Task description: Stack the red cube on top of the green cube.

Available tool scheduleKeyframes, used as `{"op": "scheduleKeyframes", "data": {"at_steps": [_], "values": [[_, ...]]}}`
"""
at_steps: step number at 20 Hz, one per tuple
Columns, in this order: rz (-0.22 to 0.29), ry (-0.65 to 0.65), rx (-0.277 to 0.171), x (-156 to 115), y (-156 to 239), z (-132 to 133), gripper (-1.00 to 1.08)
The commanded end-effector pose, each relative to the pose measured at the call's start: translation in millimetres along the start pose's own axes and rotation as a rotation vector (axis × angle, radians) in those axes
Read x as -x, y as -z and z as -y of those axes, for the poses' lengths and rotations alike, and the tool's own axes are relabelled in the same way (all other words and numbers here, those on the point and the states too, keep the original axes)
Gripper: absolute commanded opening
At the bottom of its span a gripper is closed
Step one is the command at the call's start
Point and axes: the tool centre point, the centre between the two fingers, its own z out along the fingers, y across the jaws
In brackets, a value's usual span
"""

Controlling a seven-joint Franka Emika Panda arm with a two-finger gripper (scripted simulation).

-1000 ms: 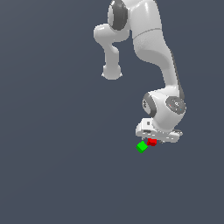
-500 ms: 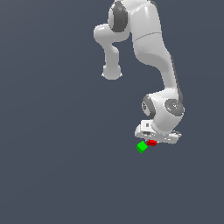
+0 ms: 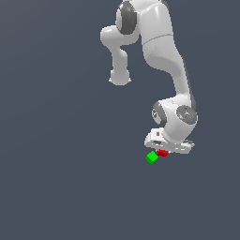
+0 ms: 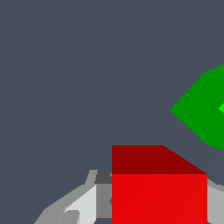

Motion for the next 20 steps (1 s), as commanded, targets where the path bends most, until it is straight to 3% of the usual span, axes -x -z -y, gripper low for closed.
{"op": "scheduleKeyframes", "data": {"at_steps": [1, 20], "values": [[-0.001, 0.000, -0.001, 0, 4, 0, -1.00], [-0.001, 0.000, -0.001, 0, 99, 0, -1.00]]}}
